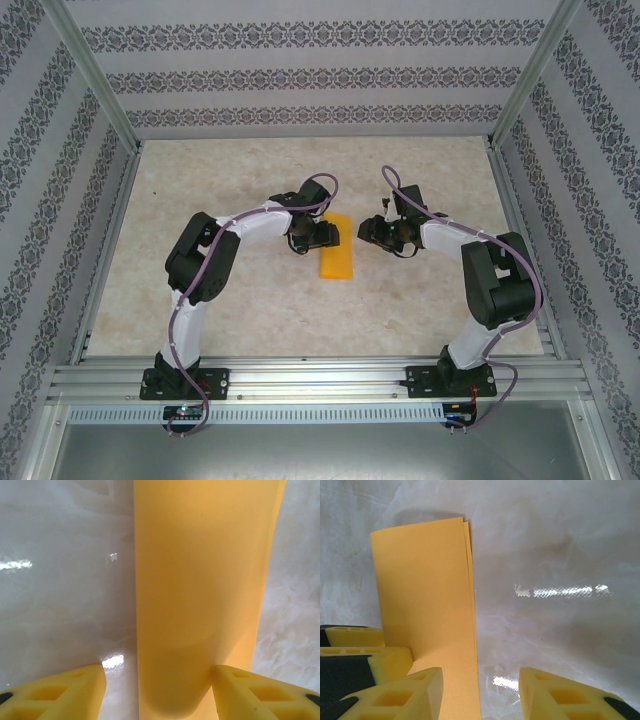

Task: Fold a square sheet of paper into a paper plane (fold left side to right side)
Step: First fold in half a square sheet of paper at the center of the table.

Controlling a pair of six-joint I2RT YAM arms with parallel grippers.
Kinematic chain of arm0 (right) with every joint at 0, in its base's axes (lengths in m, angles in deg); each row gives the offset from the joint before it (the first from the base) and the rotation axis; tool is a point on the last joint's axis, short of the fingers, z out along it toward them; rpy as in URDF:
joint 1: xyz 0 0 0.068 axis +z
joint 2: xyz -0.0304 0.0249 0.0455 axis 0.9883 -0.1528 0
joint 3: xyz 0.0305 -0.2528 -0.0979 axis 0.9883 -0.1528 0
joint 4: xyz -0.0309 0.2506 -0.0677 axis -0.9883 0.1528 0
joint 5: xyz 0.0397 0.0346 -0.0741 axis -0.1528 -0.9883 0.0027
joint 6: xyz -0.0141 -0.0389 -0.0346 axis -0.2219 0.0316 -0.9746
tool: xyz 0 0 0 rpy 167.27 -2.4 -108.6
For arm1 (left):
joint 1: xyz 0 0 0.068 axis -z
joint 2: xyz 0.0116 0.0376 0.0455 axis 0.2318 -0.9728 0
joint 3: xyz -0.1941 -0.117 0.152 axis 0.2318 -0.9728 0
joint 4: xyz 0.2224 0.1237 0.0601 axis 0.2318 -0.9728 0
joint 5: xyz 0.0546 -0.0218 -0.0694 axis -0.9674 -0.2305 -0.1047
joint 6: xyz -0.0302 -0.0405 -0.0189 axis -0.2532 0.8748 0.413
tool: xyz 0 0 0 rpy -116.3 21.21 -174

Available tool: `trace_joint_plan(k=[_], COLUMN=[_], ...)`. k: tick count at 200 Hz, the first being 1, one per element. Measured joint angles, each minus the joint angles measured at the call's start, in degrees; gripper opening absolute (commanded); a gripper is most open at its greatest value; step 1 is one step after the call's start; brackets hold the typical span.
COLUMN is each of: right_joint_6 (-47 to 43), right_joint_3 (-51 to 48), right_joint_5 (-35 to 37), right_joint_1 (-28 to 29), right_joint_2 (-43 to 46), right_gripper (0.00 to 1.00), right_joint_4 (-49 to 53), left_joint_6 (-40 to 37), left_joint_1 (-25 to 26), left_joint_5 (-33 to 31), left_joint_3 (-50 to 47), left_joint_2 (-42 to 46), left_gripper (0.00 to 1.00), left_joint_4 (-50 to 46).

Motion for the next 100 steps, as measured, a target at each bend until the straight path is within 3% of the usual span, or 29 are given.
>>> trace_joint_plan(k=[100], right_joint_6=[0.0], right_joint_3=[0.0], right_joint_5=[0.0], right_joint_1=[0.0], right_joint_2=[0.0], right_gripper=[0.45], right_joint_4=[-0.1], left_joint_6=[-1.3], left_joint_1=[0.4], left_joint_5=[-0.6], left_joint_3=[1.5], left_joint_2=[-0.7], left_gripper=[0.62], left_joint_4=[-1.8])
